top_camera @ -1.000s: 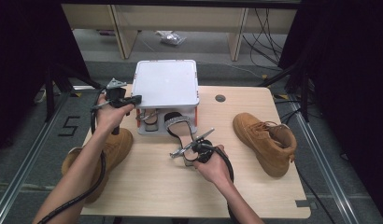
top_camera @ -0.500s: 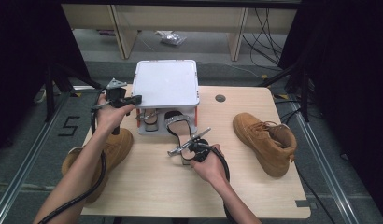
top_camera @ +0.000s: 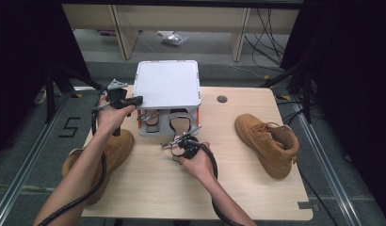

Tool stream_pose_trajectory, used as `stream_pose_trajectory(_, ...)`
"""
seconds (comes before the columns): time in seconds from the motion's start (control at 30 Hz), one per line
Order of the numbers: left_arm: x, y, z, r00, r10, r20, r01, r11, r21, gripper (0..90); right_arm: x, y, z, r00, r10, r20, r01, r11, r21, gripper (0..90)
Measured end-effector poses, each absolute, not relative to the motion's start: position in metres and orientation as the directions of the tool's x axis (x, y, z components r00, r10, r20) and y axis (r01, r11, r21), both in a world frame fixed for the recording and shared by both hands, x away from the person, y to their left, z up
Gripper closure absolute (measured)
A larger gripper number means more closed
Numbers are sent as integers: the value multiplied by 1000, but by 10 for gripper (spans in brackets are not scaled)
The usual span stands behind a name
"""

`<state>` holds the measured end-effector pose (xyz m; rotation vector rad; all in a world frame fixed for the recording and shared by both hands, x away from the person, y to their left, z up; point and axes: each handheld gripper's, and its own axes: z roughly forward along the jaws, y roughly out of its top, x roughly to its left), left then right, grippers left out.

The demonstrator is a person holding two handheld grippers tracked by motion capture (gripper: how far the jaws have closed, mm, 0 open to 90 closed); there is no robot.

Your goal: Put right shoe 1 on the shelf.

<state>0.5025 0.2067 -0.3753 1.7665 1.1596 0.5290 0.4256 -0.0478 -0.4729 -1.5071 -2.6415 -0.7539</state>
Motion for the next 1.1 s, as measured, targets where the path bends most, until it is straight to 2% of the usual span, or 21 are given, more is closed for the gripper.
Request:
stream_pose_trajectory(0.23, 502, 207, -376, 460, 878, -131, 479, -121, 870, 896, 429, -42, -471, -501, 837, 221, 829, 390, 402, 900)
stream_pose_trajectory(0.3, 502, 206, -376, 459, 878, -132, 478, -119, 870, 896, 431, -43, -470, -527, 825, 204, 804, 406, 434, 900)
stream_pose_trajectory(0.33, 502, 206, -375, 461, 878, -129, 479, -123, 869, 896, 430, -42, -467, -495, 841, 221, 828, 380, 412, 900)
stream_pose_trajectory(0.4, 502, 207, -376, 460, 878, -132, 479, -120, 870, 896, 437, -45, -467, -539, 827, 157, 774, 414, 479, 900)
stream_pose_trajectory(0.47, 502, 207, -376, 459, 878, -133, 479, -118, 870, 896, 440, -44, -464, -532, 834, 144, 767, 403, 499, 900)
stream_pose_trajectory(0.67, 502, 207, -376, 461, 878, -132, 478, -119, 870, 896, 447, -45, -458, -537, 838, 98, 750, 421, 510, 897)
stream_pose_trajectory(0.77, 502, 206, -376, 460, 878, -133, 477, -118, 871, 896, 450, -43, -455, -501, 857, 122, 765, 373, 525, 896)
stream_pose_trajectory(1.1, 503, 207, -376, 464, 875, -136, 475, -116, 873, 896, 460, -45, -451, -478, 874, 91, 751, 353, 558, 899)
